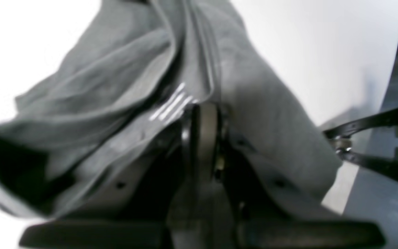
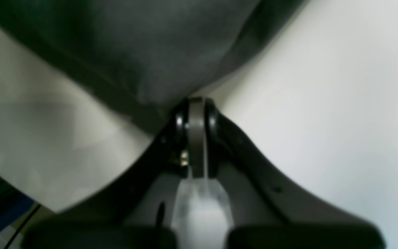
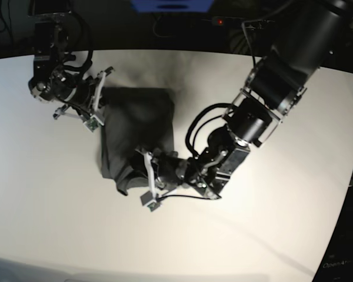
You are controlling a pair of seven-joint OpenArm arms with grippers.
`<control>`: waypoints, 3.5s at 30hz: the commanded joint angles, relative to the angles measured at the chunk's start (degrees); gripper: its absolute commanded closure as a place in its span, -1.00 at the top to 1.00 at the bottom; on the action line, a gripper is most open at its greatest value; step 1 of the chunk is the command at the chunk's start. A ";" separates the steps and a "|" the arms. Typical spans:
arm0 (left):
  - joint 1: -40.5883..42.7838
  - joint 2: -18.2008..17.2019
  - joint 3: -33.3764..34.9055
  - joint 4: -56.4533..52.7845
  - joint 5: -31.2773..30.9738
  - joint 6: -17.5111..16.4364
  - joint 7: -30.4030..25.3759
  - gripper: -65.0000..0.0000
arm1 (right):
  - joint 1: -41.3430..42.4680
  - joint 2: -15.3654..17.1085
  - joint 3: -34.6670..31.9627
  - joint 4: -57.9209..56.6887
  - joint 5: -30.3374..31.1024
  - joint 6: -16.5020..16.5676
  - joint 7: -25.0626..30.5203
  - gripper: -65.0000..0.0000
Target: Fold the T-shirt properly
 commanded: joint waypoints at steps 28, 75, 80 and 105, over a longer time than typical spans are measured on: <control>1.89 0.65 -8.98 14.08 -4.75 -0.96 -4.96 -0.92 | -2.74 0.25 4.29 6.05 -1.59 0.41 -1.48 -1.00; 69.58 -33.11 -28.23 34.74 15.47 -6.59 4.27 -0.92 | -13.46 -5.38 49.21 -58.30 -35.35 0.41 52.15 -1.00; 63.34 -27.66 -23.66 12.50 21.18 -7.25 -7.95 -0.92 | -8.98 -1.51 52.11 -74.83 -40.71 0.41 60.06 -1.00; 43.03 -14.47 -23.75 -39.28 29.10 -5.71 -53.49 -0.92 | 0.69 -1.95 35.15 -90.04 -41.77 -16.69 68.68 -0.98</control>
